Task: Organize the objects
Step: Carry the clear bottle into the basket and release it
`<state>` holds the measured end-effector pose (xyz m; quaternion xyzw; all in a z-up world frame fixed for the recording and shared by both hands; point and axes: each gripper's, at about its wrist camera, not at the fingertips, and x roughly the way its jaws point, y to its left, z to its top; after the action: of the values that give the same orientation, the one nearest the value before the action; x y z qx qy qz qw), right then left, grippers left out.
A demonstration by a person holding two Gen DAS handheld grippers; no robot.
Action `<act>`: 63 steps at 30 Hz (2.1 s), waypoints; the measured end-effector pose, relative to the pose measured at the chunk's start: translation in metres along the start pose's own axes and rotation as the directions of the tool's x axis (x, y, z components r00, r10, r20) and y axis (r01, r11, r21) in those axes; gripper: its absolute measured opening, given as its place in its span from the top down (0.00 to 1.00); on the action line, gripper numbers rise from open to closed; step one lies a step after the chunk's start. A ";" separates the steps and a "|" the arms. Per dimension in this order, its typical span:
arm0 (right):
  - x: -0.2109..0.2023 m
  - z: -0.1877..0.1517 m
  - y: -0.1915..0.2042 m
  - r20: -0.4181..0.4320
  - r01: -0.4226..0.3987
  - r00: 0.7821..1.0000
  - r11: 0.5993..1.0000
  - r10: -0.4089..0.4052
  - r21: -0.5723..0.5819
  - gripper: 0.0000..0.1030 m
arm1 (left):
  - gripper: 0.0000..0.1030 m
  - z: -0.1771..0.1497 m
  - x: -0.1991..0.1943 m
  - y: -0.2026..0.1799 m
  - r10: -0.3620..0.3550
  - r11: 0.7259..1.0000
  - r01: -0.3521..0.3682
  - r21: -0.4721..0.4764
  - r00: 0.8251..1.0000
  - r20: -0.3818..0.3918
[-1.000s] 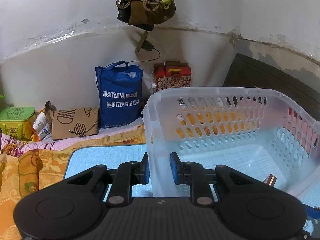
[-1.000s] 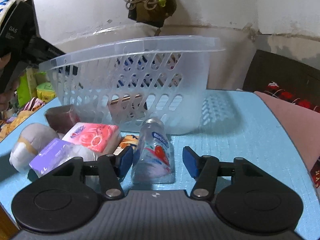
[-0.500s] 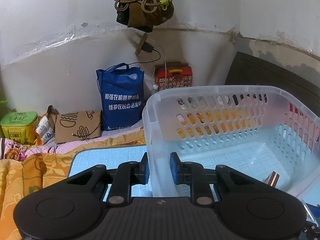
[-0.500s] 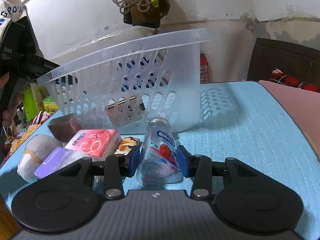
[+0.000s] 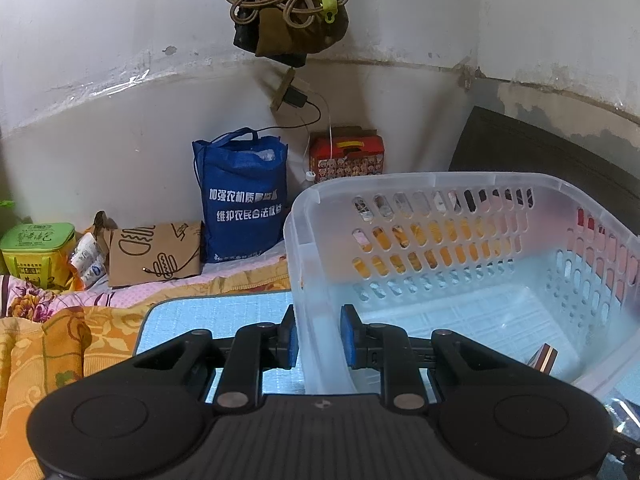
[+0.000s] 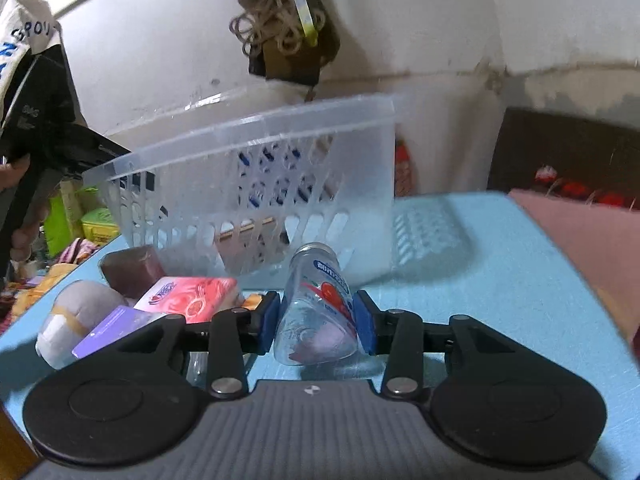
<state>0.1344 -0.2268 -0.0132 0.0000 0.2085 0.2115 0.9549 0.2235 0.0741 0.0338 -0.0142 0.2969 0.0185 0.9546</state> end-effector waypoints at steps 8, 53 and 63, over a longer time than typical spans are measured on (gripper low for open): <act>-0.035 0.014 -0.005 0.052 -0.006 0.999 1.000 0.006 0.004 0.58 | 0.76 0.000 0.000 0.000 0.002 1.000 -0.002 -0.004 1.000 -0.001; 0.039 0.149 0.014 0.081 0.071 0.995 0.994 -0.065 -0.081 0.00 | 0.73 0.000 0.003 0.001 -0.005 1.000 0.005 -0.013 1.000 -0.006; 0.023 0.141 0.008 0.088 0.075 0.994 0.994 -0.068 -0.076 0.00 | 0.73 -0.002 0.002 -0.001 0.003 1.000 -0.003 -0.008 1.000 -0.007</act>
<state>0.2064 -0.1980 0.1070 -0.0362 0.1589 0.1850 0.9691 0.2246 0.0733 0.0313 -0.0178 0.3001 0.0210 0.9535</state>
